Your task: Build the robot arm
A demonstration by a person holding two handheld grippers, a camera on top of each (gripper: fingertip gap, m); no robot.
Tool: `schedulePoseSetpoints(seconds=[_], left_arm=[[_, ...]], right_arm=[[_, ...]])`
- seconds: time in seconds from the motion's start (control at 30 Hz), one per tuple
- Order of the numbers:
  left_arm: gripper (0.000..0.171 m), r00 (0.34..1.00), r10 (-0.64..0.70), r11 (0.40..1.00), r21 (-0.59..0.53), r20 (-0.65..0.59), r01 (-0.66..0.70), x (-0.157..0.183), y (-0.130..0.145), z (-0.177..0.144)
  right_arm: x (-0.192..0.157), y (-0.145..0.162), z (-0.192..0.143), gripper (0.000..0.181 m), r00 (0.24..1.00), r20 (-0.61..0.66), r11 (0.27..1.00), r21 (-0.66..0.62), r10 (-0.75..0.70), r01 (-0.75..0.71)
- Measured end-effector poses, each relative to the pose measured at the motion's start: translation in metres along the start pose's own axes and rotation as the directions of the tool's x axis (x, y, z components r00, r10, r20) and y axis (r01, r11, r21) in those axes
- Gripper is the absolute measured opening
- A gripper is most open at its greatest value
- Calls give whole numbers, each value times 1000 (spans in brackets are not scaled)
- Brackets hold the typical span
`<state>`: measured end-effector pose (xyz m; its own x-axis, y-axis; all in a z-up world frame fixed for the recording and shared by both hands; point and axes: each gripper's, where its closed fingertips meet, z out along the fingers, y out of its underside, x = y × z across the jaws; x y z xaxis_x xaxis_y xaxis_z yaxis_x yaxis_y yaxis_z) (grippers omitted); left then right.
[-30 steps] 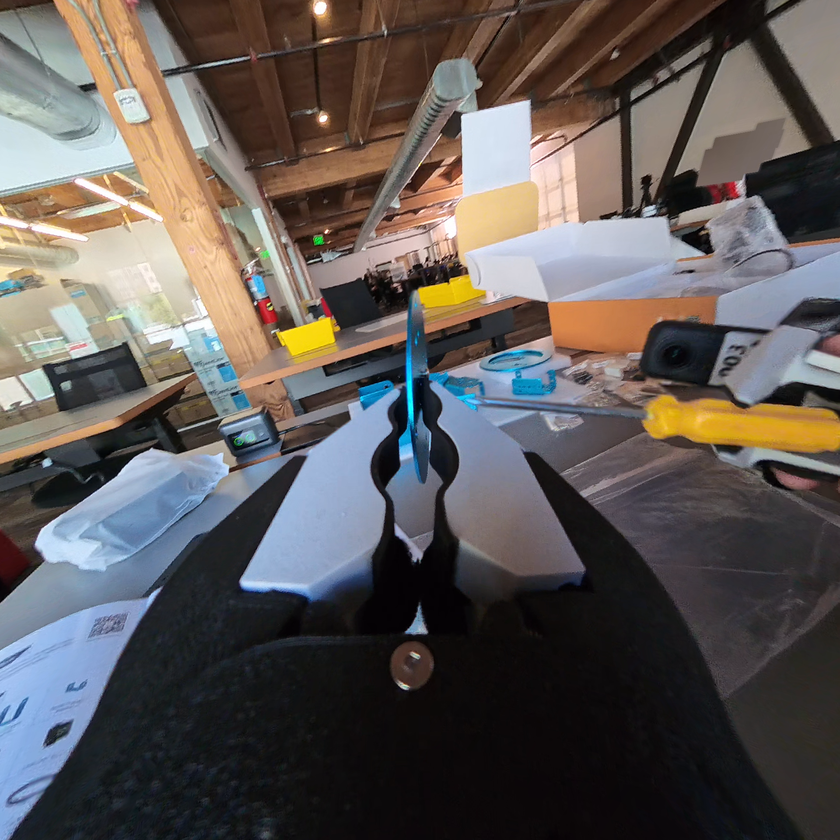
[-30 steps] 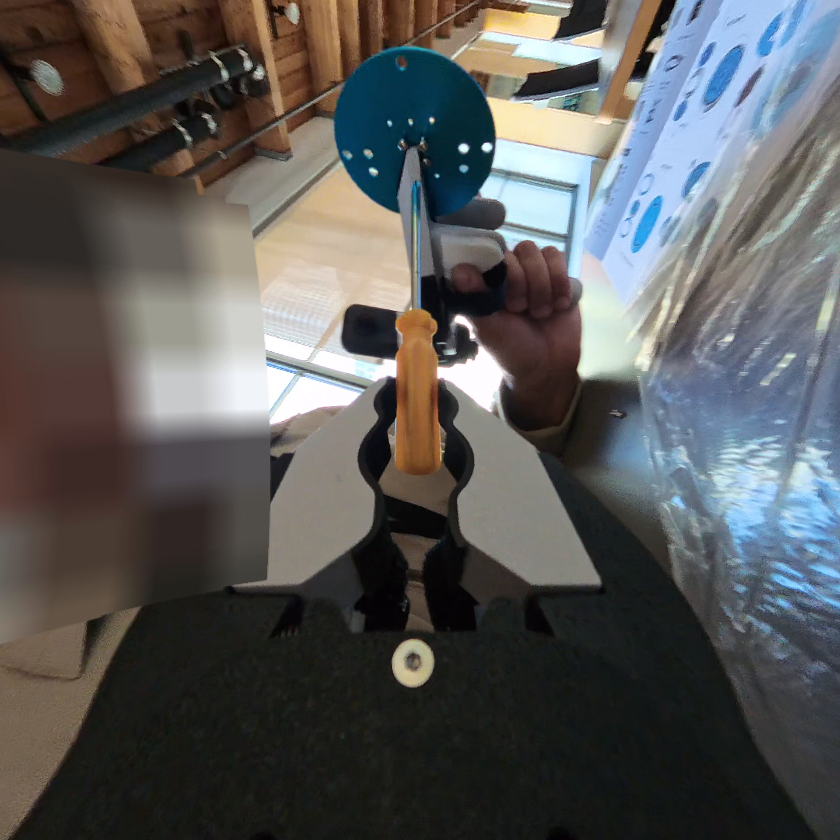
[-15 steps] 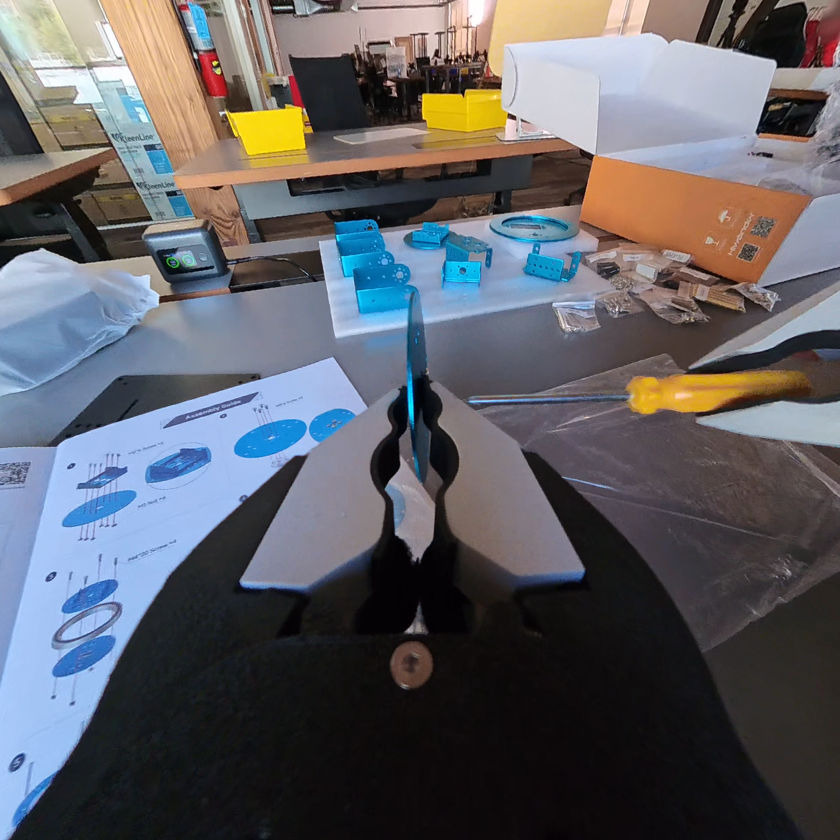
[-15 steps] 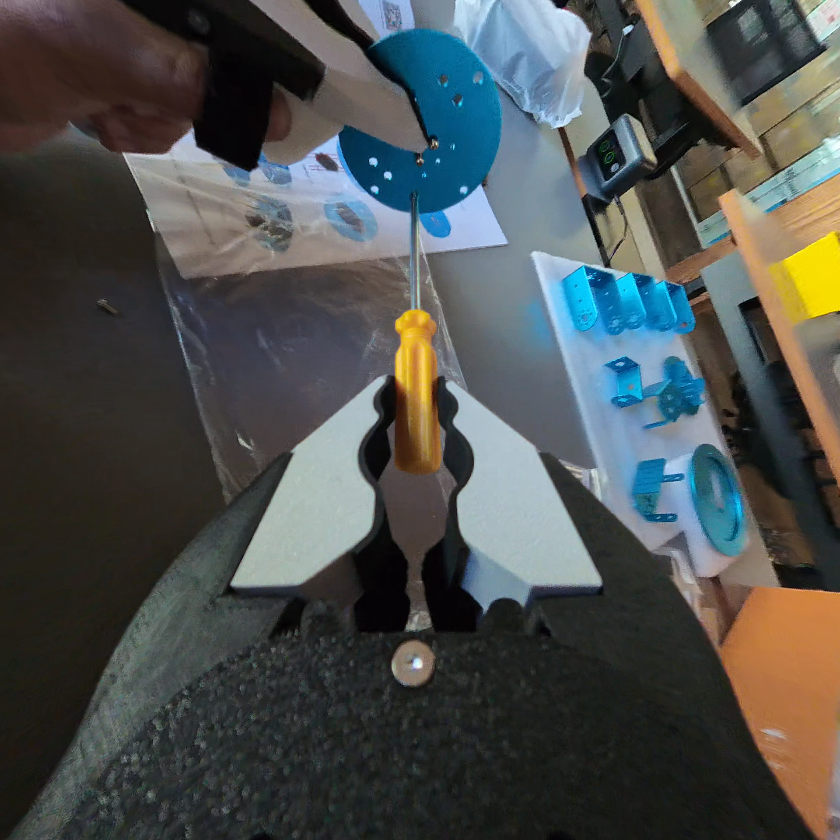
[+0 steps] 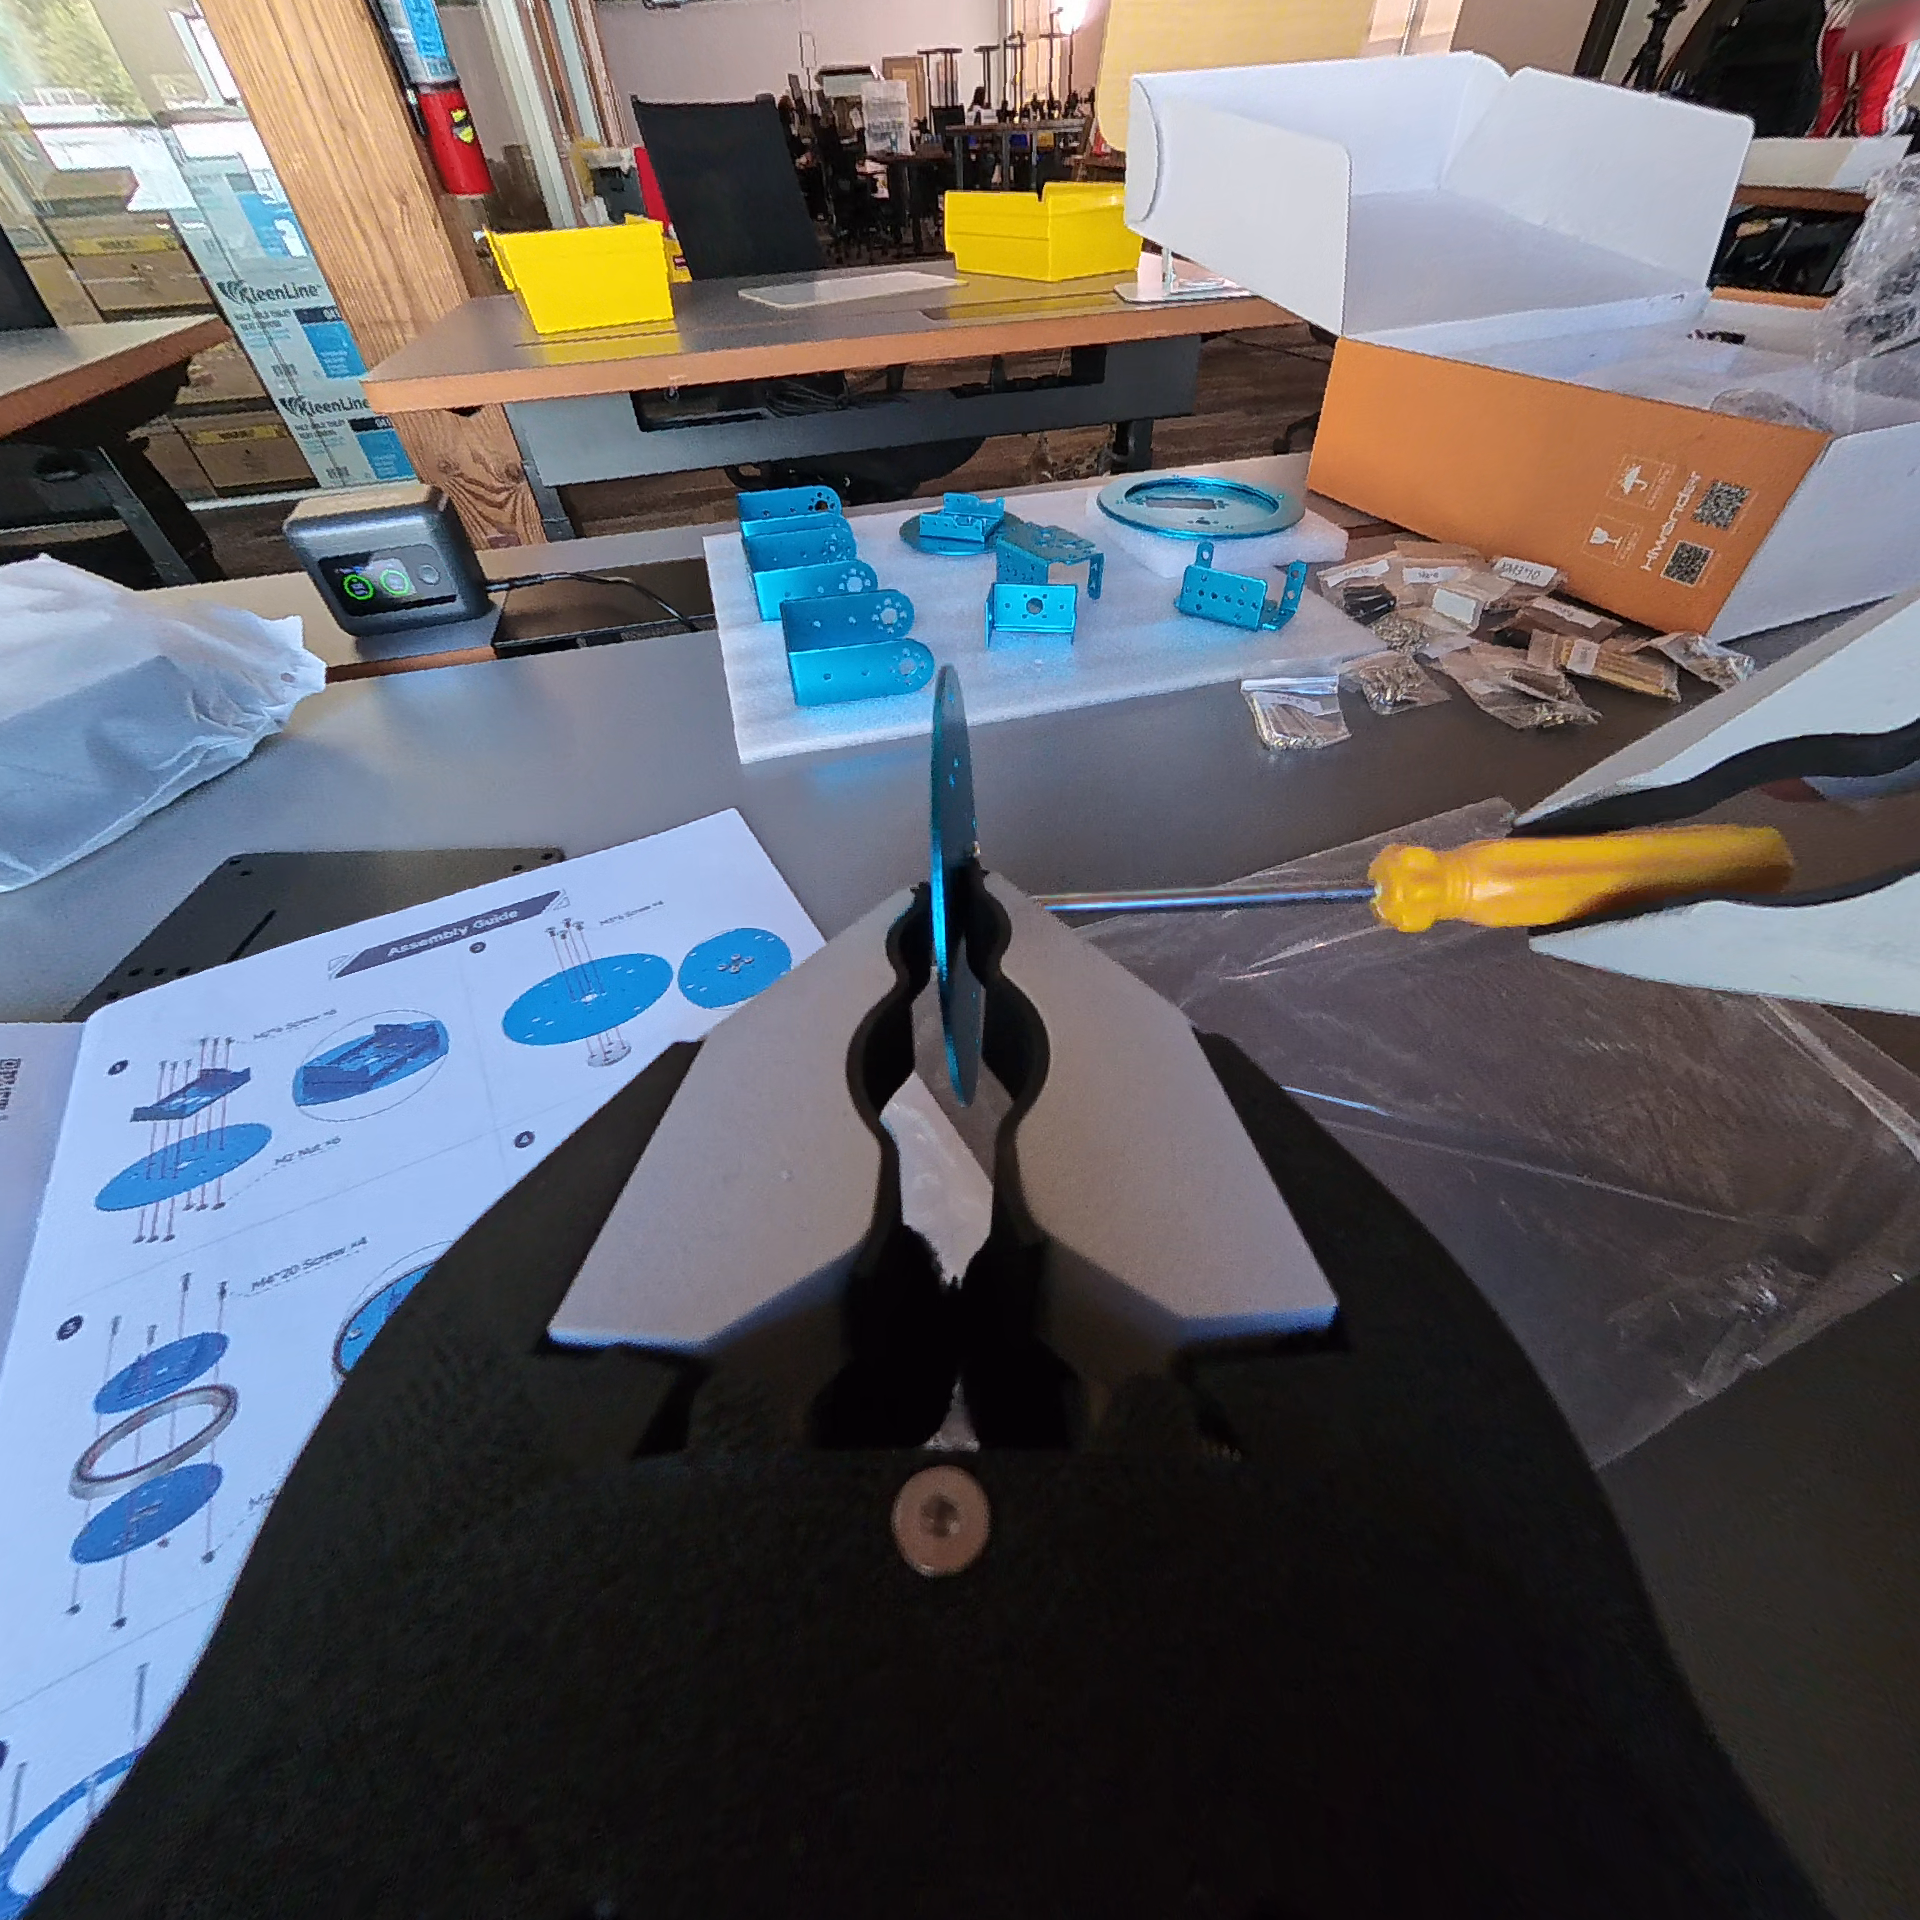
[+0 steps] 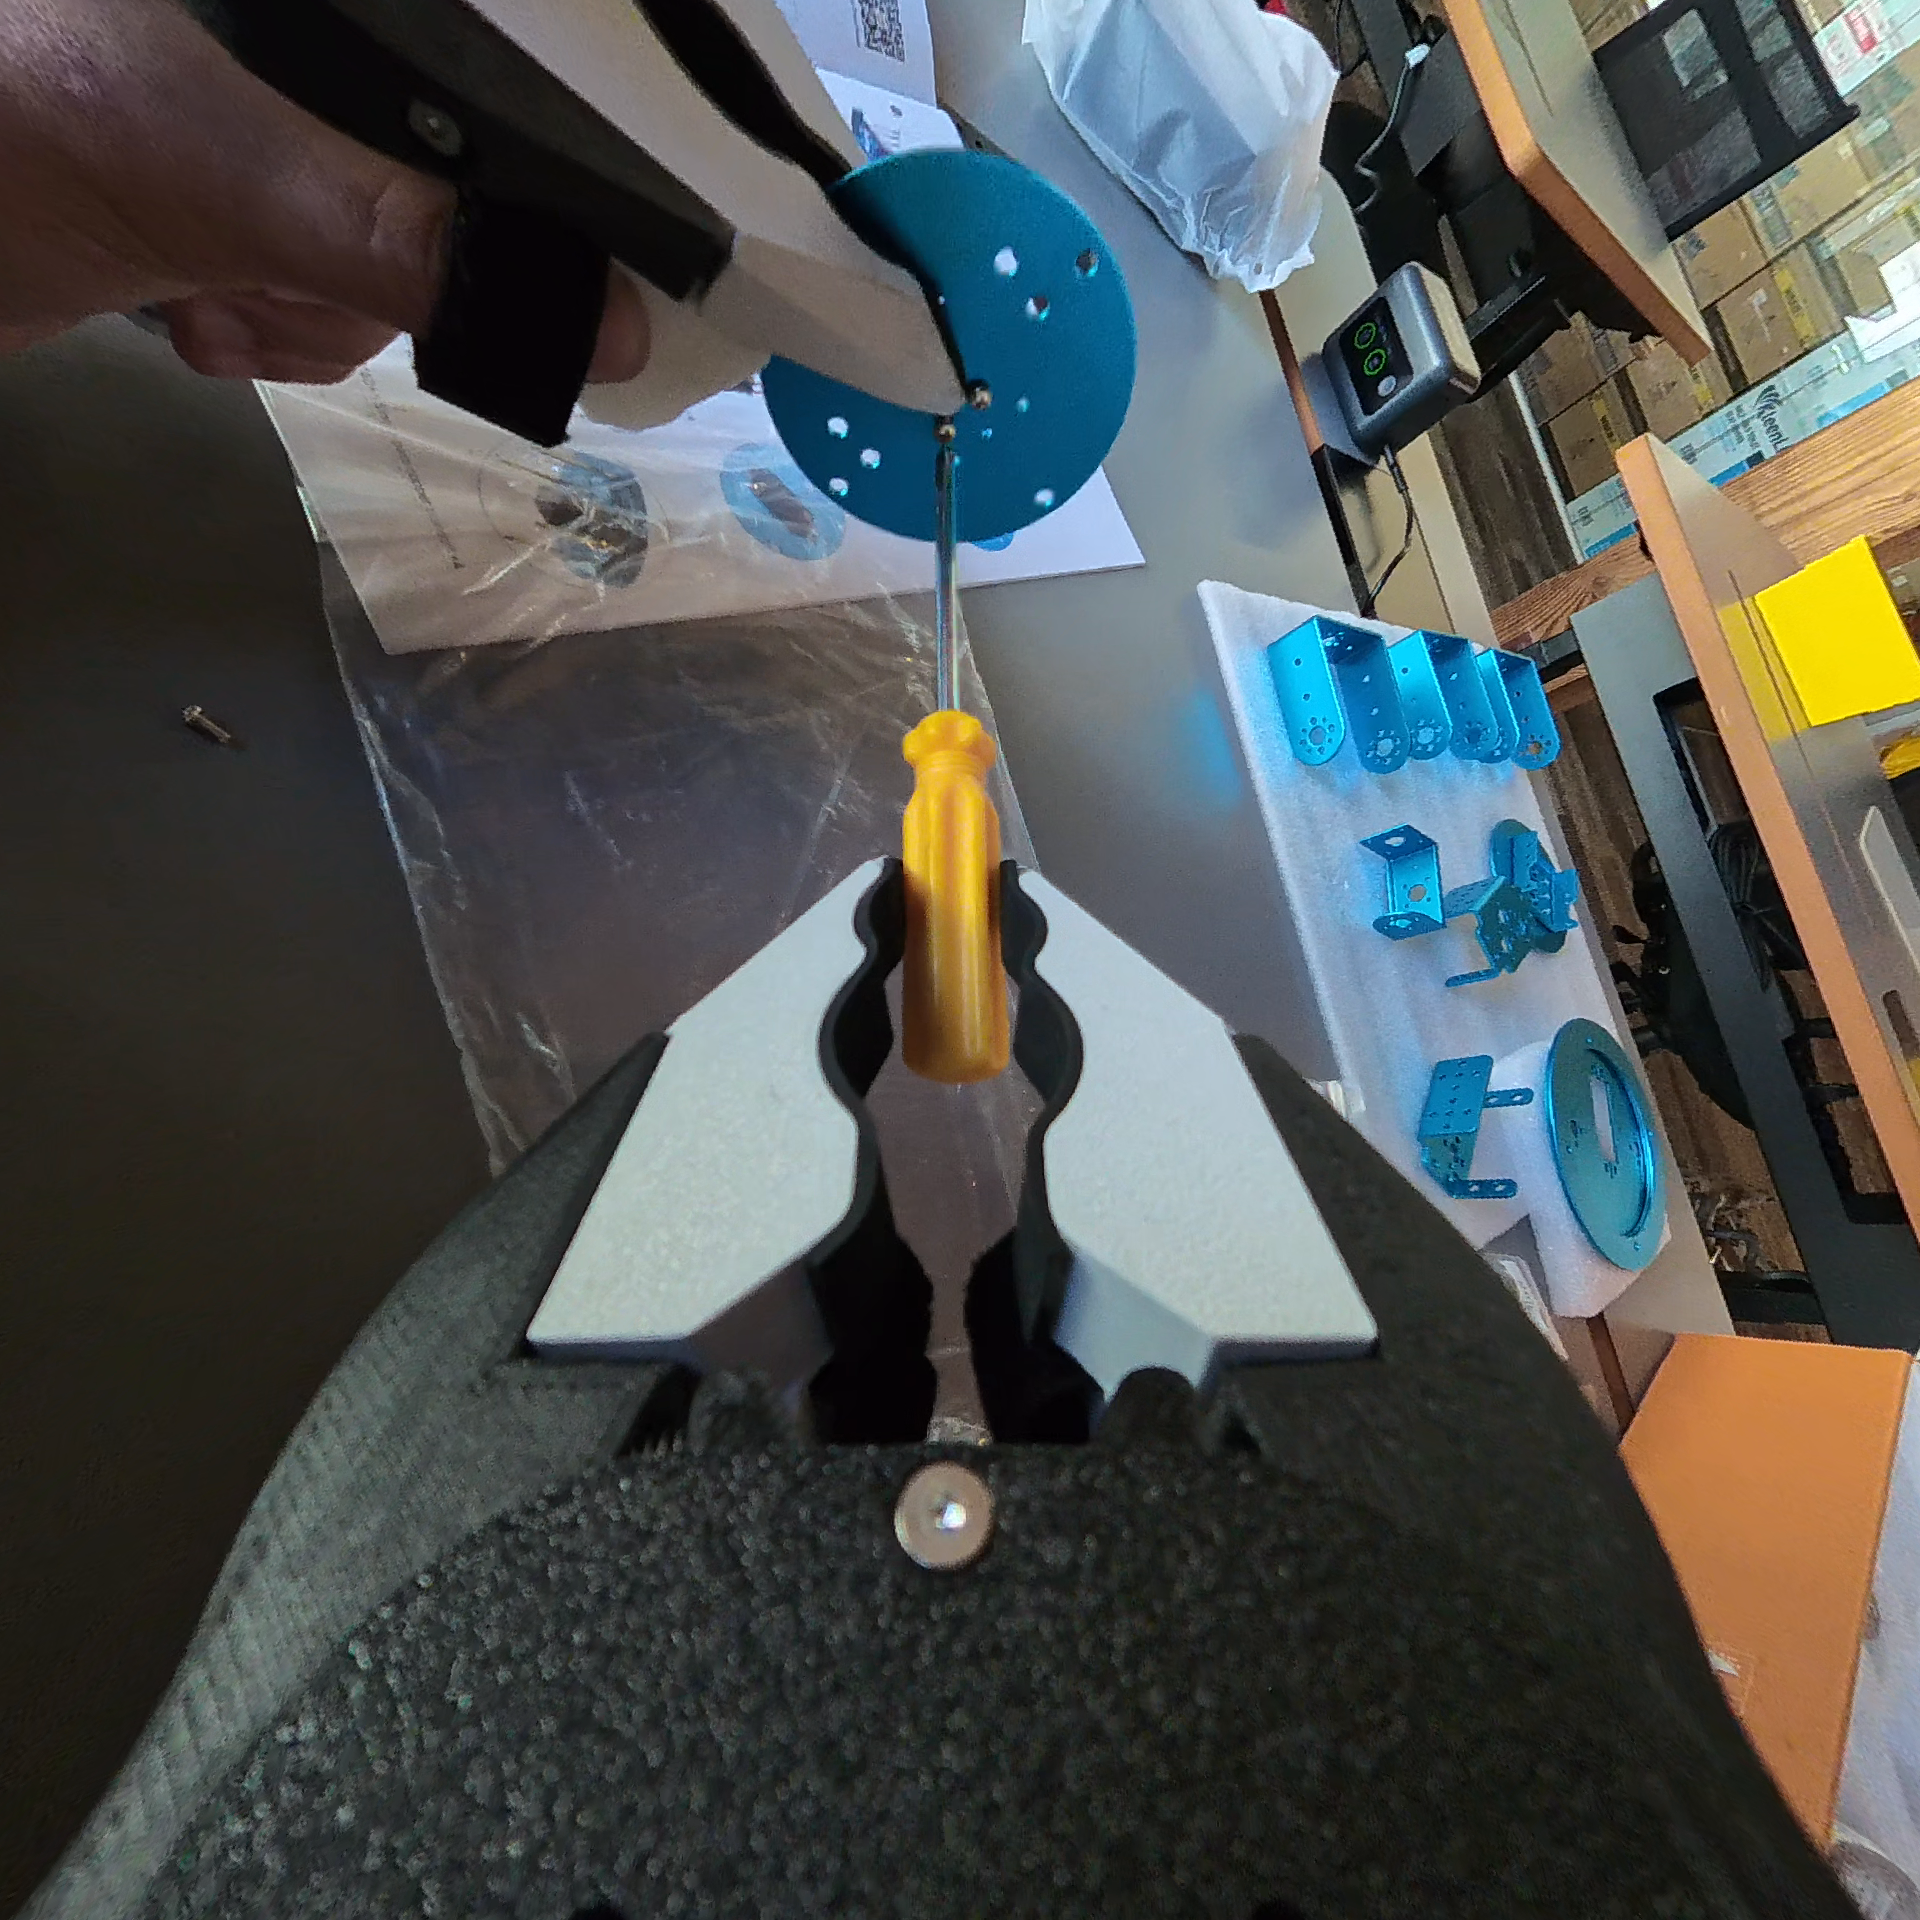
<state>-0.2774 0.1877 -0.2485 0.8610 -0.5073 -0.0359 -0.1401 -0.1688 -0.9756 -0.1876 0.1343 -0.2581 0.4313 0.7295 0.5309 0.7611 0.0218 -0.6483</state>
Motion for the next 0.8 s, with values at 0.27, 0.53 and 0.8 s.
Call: schedulePoseSetpoints(seconds=[0.27,0.53,0.8], left_arm=[[5,1000,-8,1000,-3,11,8,-3,1,-1],[5,1000,-2,1000,3,4,2,-1,-1,-1],[5,1000,0,1000,4,1,0,0,-1,-1]], right_arm=[[0,-2,-1,17,1000,7,1000,5,6,-6],[1,-4,-2,17,1000,-2,1000,13,1,-1],[2,-2,-1,17,1000,2,1000,3,7,-7]])
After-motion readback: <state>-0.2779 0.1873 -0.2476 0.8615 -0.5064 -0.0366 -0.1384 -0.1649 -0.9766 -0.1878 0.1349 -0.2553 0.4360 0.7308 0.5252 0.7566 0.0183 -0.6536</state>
